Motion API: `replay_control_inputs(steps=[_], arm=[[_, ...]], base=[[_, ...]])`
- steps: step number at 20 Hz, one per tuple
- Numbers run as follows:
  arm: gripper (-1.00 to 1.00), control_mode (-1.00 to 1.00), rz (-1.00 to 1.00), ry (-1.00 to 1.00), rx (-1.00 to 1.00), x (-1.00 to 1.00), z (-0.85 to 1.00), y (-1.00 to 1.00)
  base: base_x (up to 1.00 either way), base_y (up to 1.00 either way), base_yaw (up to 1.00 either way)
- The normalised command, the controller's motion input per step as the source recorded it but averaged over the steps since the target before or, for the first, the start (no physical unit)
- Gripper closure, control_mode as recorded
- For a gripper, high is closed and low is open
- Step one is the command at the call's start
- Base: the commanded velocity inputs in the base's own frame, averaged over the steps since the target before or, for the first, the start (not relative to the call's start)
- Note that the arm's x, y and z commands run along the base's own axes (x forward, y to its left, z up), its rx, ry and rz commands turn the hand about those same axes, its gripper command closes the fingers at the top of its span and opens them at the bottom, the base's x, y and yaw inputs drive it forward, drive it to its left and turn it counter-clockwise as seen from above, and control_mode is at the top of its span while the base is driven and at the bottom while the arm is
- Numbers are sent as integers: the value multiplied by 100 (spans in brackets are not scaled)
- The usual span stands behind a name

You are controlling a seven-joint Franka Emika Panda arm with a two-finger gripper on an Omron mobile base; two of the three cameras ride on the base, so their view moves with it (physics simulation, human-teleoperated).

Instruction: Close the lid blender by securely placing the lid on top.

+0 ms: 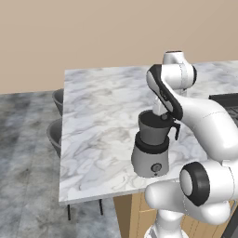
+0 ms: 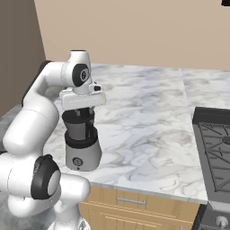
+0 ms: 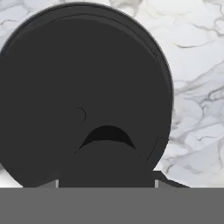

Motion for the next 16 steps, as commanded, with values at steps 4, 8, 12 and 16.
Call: replay_control_inputs(steps=[4, 8, 12, 16], arm=[[100, -100, 0, 0, 0, 12, 0, 1], [100, -100, 0, 0, 0, 32, 0, 8], [100, -100, -5, -3, 0, 28, 0, 19], [100, -100, -6, -14, 0, 4, 0, 8]], base=[[0, 0, 0], [0, 0, 0], [0, 0, 0], [0, 0, 0]])
